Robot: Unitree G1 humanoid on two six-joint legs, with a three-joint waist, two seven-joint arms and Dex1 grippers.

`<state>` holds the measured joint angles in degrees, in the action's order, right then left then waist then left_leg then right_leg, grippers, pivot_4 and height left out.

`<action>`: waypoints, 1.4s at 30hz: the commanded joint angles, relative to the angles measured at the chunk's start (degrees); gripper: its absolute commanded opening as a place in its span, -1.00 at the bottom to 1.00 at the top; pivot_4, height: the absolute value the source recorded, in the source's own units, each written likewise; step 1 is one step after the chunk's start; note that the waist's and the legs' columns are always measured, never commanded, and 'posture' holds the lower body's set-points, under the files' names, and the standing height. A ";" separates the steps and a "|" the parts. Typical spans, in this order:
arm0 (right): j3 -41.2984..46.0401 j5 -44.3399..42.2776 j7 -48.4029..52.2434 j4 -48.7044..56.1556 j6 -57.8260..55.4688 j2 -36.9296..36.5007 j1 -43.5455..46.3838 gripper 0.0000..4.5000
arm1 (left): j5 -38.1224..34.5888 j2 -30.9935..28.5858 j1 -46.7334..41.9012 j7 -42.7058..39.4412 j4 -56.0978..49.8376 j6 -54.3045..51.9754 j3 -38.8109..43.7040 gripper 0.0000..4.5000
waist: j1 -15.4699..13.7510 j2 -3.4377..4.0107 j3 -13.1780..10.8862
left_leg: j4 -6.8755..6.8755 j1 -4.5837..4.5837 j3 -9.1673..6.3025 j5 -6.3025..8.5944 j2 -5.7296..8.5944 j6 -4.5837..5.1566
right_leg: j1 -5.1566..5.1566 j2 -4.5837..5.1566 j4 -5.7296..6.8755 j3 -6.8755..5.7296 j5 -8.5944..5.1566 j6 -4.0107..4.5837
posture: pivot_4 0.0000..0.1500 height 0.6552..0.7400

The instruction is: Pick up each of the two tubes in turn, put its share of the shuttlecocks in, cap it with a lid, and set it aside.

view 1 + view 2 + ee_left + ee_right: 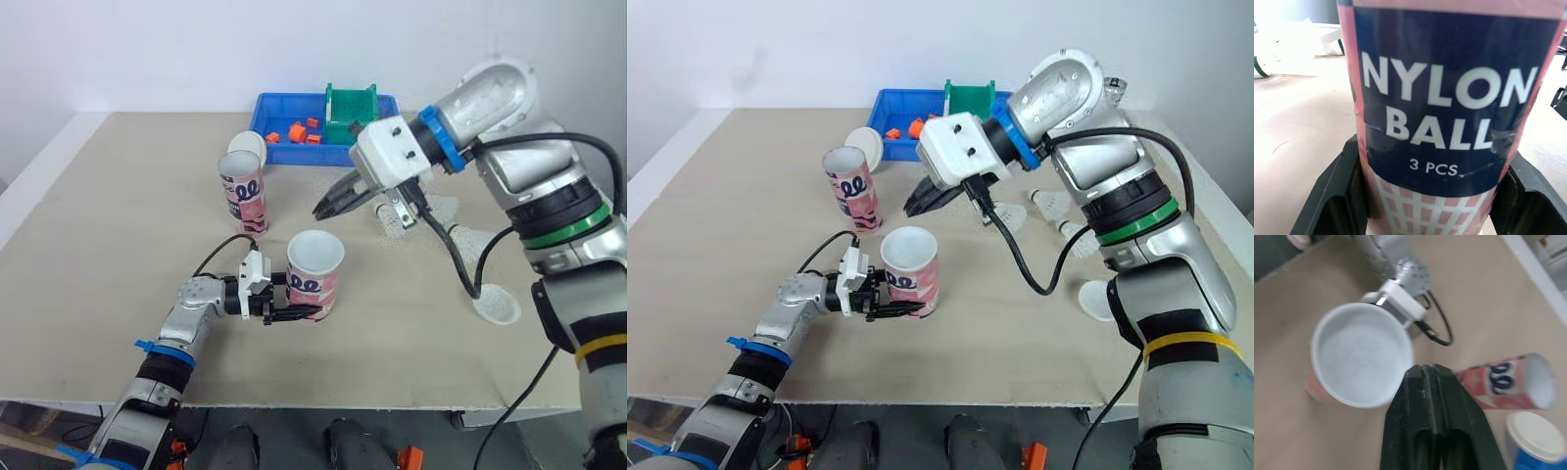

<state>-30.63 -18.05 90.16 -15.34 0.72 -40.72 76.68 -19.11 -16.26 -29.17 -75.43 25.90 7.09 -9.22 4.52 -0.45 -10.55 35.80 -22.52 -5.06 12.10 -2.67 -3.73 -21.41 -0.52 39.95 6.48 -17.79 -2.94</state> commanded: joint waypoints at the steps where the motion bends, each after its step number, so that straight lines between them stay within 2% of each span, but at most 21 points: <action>1: 1.56 -2.03 2.34 3.45 -2.36 -1.05 0.20 -0.98 | 2.34 -0.65 1.08 0.05 2.37 -0.71 -1.11 0.24 | 0.00 0.01 -0.01 | 0.00 -0.01 0.01 0.00 0.01 0.00 | -0.01 0.01 0.00 0.00 0.00 0.00 | 1.00 0.96; 5: 0.98 -2.17 2.34 5.38 -3.61 -0.99 -0.75 -0.98 | 2.39 -0.59 0.86 0.01 2.45 -0.68 -1.14 0.24 | -0.01 0.00 -0.01 | -0.02 0.00 0.00 0.00 0.00 0.00 | -0.01 0.00 -0.01 0.00 -0.02 -0.02 | 1.00 0.96; 8: -2.71 0.34 2.34 7.17 -3.31 -1.92 -1.88 -0.98 | 2.41 -0.67 0.85 -0.14 2.54 -0.55 -1.18 0.24 | -0.01 0.00 -0.01 | -0.01 0.00 0.01 0.00 0.00 0.00 | -0.01 0.00 -0.02 0.00 -0.02 -0.03 | 1.00 0.96; 16: -12.38 7.66 2.34 6.16 4.38 -1.63 -2.13 -0.98 | 2.34 -0.61 0.64 -0.10 2.67 -0.53 -1.15 0.24 | 0.00 -0.01 0.02 | -0.02 0.05 0.01 0.00 -0.01 0.00 | 0.01 -0.01 -0.02 -0.01 -0.03 -0.05 | 1.00 0.96; 20: -13.63 11.48 2.34 5.38 7.84 -0.75 -2.80 -0.98 | 2.27 -0.44 0.76 0.14 2.45 -0.54 -1.16 0.24 | 0.00 -0.04 0.10 | -0.01 0.09 0.02 0.00 -0.01 -0.01 | 0.05 -0.01 -0.02 0.00 -0.03 -0.05 | 1.00 0.96; 22: -12.10 11.43 2.34 4.85 7.85 0.49 -3.02 -0.98 | 2.17 -0.20 0.88 0.34 2.34 -0.55 -1.12 0.24 | 0.01 -0.06 0.18 | -0.03 0.13 0.02 0.00 -0.02 -0.01 | 0.08 -0.02 -0.02 0.00 -0.03 -0.05 | 1.00 0.96; 25: -6.99 6.21 2.34 3.66 4.08 1.06 -2.01 -0.98 | 1.67 0.36 0.98 0.92 2.40 -0.90 -0.69 0.24 | 0.03 -0.14 0.22 | -0.04 0.19 0.02 -0.01 -0.02 -0.01 | 0.11 -0.02 -0.02 -0.01 -0.01 -0.02 | 1.00 0.96; 30: 5.81 -2.13 -0.25 0.68 -5.57 0.51 -1.31 -0.98 | 0.77 0.94 1.25 1.04 1.81 -1.93 0.01 0.24 | -0.15 -0.13 0.03 | 0.00 0.02 0.01 -0.04 0.00 -0.05 | 0.01 0.00 -0.02 0.00 0.03 -0.01 | 1.00 0.96; 33: 13.33 -6.56 -2.70 4.59 -13.43 -2.65 -4.84 -0.58 | 0.91 1.03 1.50 0.72 1.36 -1.87 0.02 0.24 | -0.65 -0.15 0.03 | -0.05 -0.09 -0.05 -0.04 0.02 -0.05 | -0.03 0.03 -0.06 -0.05 0.03 0.07 | 1.00 0.96; 39: 24.90 -13.54 -8.59 17.76 -27.14 -9.17 -19.23 0.71 | 0.90 1.44 2.20 -0.16 0.42 -1.63 -0.63 0.24 | -1.30 -0.12 0.03 | -0.26 -0.31 -0.18 0.01 0.03 -0.02 | -0.02 0.07 -0.60 -0.20 0.17 0.35 | 1.00 0.96; 40: 26.31 -13.96 -10.13 19.18 -28.49 -9.52 -21.35 0.92 | 0.86 1.44 2.28 -0.37 0.28 -1.61 -0.70 0.53 | -1.29 -0.06 0.02 | -0.27 -0.33 -0.17 0.02 0.03 -0.01 | -0.03 0.07 -0.63 -0.19 0.17 0.35 | 1.00 0.96; 41: 28.08 -14.75 -12.03 20.58 -30.05 -9.70 -23.90 1.00 | 0.84 1.39 2.30 -0.74 0.17 -1.88 -0.90 0.62 | -1.17 0.05 -0.05 | -0.27 -0.34 -0.15 0.03 0.03 0.00 | -0.05 0.07 -0.65 -0.17 0.17 0.35 | 1.00 0.96; 42: 29.56 -15.60 -13.75 21.91 -31.63 -9.75 -26.19 1.00 | 0.95 1.31 2.29 -1.22 0.14 -1.76 -1.11 0.82 | -1.22 0.07 -0.06 | -0.28 -0.34 -0.11 0.03 0.04 0.01 | -0.07 0.07 -0.66 -0.14 0.17 0.35 | 1.00 0.96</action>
<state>-5.38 -31.14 79.55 2.62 -28.36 -49.78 51.55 -18.97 -14.48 -27.99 -75.70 25.45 5.92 -9.42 3.31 -0.38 -10.61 35.51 -22.92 -5.18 12.12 -2.64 -3.72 -21.52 -0.45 39.30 6.34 -17.62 -2.60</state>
